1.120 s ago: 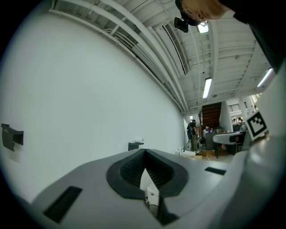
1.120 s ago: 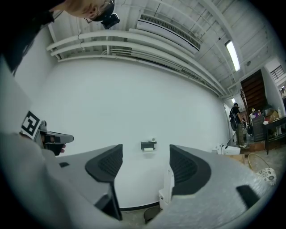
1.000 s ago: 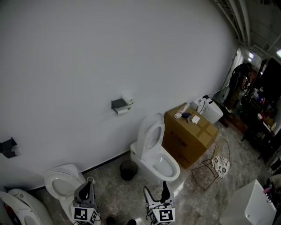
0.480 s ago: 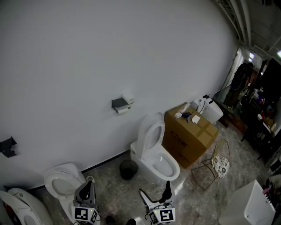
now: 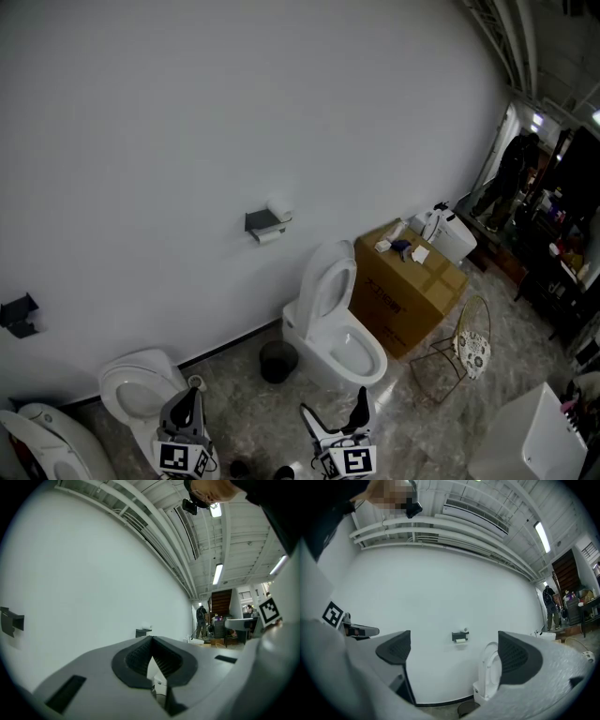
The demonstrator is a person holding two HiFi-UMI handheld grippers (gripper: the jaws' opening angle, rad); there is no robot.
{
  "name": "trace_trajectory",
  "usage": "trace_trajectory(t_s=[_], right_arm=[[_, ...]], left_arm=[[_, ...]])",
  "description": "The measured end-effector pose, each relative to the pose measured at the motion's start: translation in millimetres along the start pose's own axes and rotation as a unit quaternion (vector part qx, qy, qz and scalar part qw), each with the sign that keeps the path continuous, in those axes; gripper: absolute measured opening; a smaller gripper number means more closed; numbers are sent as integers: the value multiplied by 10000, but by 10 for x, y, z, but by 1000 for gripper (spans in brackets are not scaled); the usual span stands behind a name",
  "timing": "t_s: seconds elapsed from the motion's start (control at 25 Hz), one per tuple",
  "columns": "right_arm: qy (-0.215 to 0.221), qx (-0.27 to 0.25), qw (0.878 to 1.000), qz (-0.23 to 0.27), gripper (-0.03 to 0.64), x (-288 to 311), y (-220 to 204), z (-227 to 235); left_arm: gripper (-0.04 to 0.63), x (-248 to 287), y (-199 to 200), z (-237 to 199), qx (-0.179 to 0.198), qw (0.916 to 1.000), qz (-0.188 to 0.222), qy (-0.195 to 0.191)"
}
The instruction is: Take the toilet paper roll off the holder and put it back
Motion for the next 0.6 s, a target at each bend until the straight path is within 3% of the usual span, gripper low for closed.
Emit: trace_trajectory(t_s=[0.6], right_arm=[[-143, 30, 9999, -84, 558, 9, -77, -484]], left_arm=[[3, -141, -67, -431, -27, 9999, -10, -155]])
Point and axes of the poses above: the fingertips, and each gripper's own axes: x forward along the fingers, z to its right, y out of its top, the point moved 10 cm from there along -x, backward along the fingers, and after that the axes turned 2 degrees about x, right-handed, at the moved point
